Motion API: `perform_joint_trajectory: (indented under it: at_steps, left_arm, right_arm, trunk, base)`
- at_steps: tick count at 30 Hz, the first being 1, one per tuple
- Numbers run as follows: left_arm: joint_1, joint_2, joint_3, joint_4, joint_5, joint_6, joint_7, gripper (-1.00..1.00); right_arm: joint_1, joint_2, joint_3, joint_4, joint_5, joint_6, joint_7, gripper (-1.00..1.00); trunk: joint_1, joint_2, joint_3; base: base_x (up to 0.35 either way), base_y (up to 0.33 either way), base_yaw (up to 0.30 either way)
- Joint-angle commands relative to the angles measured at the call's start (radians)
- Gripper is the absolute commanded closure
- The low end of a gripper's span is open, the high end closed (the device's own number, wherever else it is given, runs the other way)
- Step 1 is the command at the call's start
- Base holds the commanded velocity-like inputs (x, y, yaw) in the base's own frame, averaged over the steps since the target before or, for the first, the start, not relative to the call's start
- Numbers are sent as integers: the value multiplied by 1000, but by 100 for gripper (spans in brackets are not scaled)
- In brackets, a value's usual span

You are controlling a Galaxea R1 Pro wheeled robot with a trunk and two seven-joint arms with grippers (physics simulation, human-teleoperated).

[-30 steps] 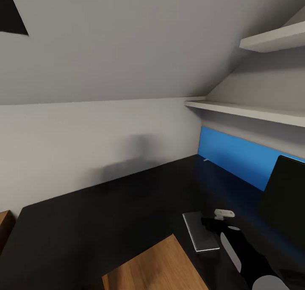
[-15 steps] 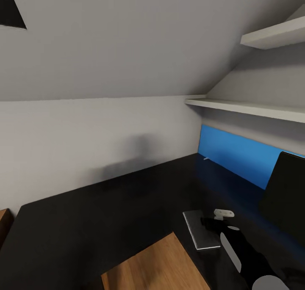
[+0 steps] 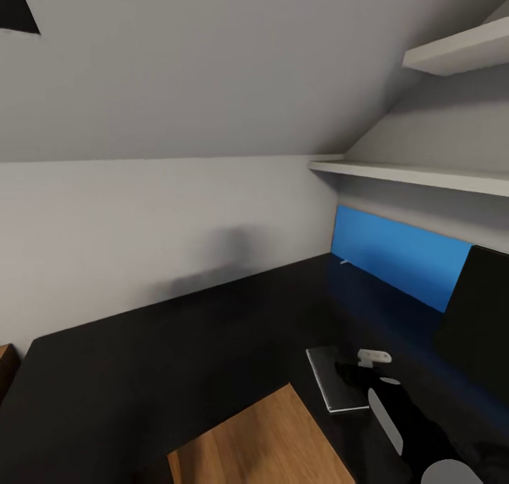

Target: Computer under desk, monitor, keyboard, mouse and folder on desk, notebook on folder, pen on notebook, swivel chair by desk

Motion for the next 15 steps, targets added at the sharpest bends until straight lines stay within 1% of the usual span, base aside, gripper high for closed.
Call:
perform_joint_trajectory:
  at_steps: [1,15]
  left_arm:
    - [-1,0,-2,1,9,-3,-4,-100]
    - [-1,0,-2,1,9,-3,-4,-100]
  right_arm:
    - [-1,-2,5,-2,-10,4,-8,-100]
    - [-1,-1,5,9,-10,4,-7,-100]
  trunk:
    - [4,-8,-4]
    - [58,-106,-48]
  base:
    - [0,0,0]
    - [0,0,0]
